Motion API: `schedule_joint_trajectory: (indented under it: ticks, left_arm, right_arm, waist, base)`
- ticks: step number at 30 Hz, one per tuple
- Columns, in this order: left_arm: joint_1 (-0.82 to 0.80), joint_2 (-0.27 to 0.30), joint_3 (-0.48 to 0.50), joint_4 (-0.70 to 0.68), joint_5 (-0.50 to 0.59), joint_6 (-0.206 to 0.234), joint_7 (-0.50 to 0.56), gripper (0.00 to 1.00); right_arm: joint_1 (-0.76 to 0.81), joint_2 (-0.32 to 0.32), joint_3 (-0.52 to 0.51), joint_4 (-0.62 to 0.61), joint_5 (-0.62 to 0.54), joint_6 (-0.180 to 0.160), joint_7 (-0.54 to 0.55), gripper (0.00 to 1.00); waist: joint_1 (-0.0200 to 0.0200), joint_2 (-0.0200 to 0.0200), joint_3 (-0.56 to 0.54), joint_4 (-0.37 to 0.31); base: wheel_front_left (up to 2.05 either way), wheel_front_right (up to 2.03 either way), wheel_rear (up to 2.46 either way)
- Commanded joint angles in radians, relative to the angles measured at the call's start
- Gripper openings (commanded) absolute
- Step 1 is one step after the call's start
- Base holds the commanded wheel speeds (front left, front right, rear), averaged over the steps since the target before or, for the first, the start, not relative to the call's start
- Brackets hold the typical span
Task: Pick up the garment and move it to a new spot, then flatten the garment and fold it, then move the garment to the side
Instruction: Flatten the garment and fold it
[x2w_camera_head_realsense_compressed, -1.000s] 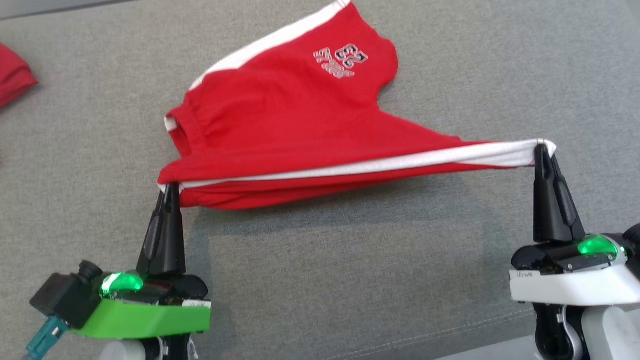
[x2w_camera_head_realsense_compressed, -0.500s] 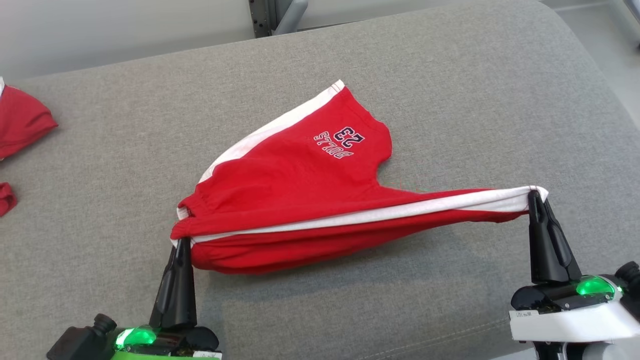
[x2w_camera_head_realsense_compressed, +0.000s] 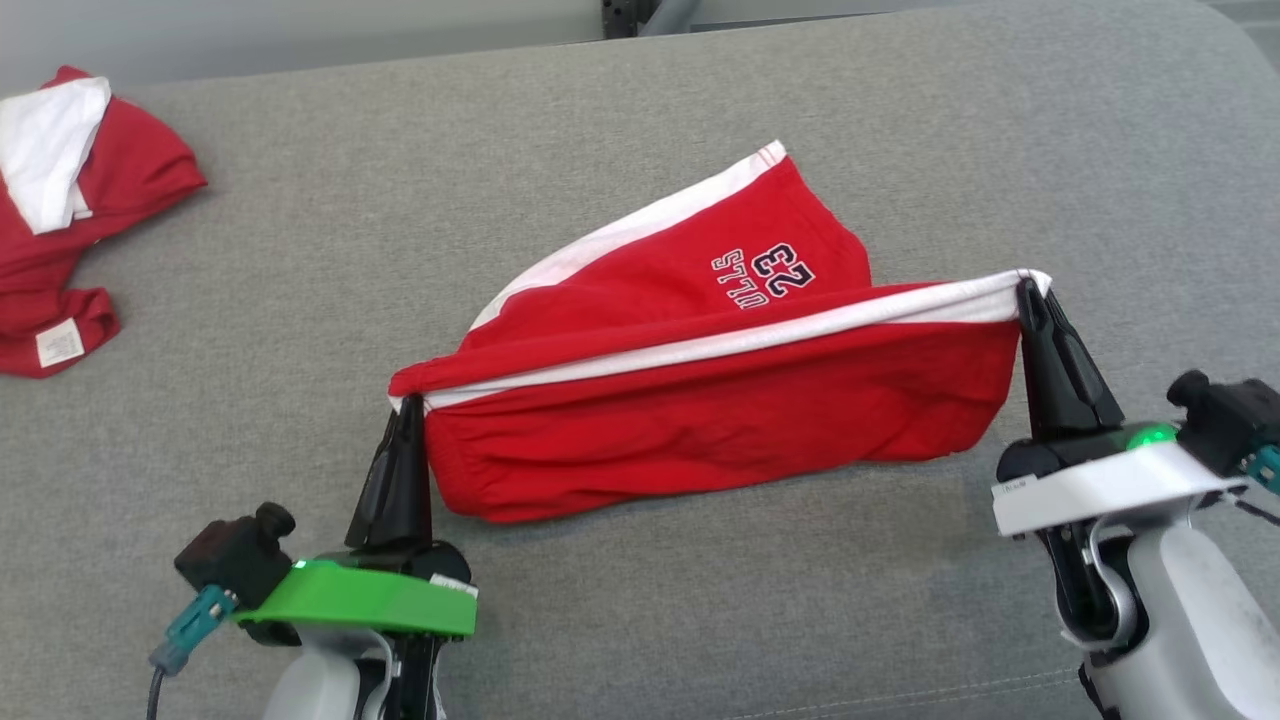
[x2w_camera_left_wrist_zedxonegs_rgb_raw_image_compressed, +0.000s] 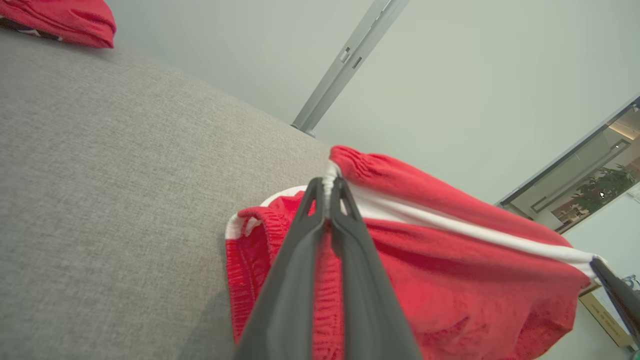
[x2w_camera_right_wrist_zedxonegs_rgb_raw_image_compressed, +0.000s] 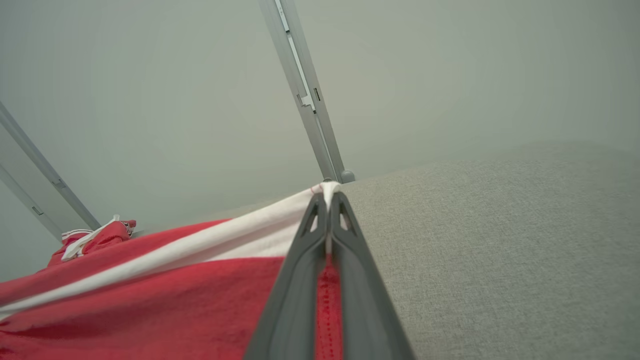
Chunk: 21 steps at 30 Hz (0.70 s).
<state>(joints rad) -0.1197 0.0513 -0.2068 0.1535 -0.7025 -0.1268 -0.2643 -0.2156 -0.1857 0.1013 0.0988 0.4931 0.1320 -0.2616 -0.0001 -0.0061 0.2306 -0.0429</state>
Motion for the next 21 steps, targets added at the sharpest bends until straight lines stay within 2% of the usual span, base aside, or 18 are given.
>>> schedule_joint_trajectory:
  ticks: [1, 10, 21]
  left_arm:
    - [-0.031, 0.001, 0.001, 0.023, -0.010, 0.008, -0.001, 0.00]
    - [-0.248, 0.001, -0.099, 0.236, -0.123, 0.087, 0.000, 0.00]
    - [-0.427, 0.002, -0.196, 0.338, -0.198, 0.166, -0.001, 0.00]
  right_arm:
    - [-0.039, -0.016, 0.008, 0.026, 0.009, -0.002, -0.003, 0.00]
    - [-0.356, -0.106, 0.134, 0.324, 0.035, -0.002, 0.029, 0.00]
    - [-0.654, -0.142, 0.283, 0.645, 0.086, -0.002, 0.062, 0.00]
  waist:
    - [0.0001, 0.0061, 0.027, 0.040]
    - [0.0001, 0.0061, 0.109, 0.109]
    - [0.0001, 0.0061, 0.201, 0.166]
  base:
    - [0.00, 0.00, 0.00]
    - [0.00, 0.00, 0.00]
    - [0.00, 0.00, 0.00]
